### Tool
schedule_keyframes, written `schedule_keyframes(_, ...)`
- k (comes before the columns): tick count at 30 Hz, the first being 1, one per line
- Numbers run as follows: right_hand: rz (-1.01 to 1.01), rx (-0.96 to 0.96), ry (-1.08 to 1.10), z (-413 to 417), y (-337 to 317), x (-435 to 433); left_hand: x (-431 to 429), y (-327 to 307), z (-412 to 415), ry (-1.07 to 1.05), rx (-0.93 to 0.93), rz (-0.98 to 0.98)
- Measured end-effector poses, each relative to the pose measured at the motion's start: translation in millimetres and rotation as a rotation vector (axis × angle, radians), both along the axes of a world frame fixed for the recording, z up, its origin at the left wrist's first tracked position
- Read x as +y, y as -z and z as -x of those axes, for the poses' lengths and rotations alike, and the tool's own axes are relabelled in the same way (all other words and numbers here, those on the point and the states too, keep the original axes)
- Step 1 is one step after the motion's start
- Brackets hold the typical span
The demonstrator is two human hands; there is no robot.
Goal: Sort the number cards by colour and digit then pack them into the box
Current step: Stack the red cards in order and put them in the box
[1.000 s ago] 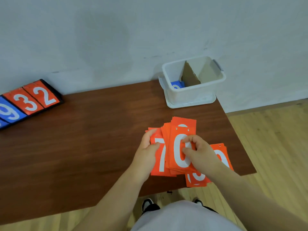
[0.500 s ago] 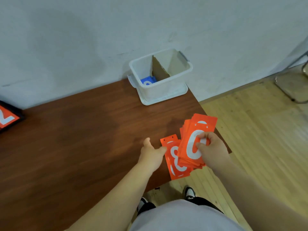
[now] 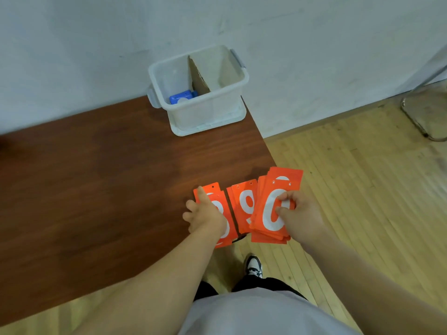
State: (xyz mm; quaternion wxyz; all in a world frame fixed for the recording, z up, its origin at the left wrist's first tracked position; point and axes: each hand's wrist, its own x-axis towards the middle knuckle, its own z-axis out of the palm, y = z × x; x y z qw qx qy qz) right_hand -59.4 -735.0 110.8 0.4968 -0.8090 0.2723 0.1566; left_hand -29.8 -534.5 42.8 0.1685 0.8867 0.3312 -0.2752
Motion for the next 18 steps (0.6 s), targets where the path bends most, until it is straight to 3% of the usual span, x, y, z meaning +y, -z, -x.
schedule_keyframes(8, -0.007, 0.000, -0.089, -11, -4, -13, 8, 0, 13, -0.137, -0.083, 0.123)
schedule_keyframes(13, -0.047, -0.003, -0.106, -12, -7, -8, 9, 3, 24, -0.078, -0.146, 0.167)
schedule_keyframes(18, -0.038, -0.005, -0.123, -10, -9, 3, 13, -2, 24, 0.012, -0.177, 0.075)
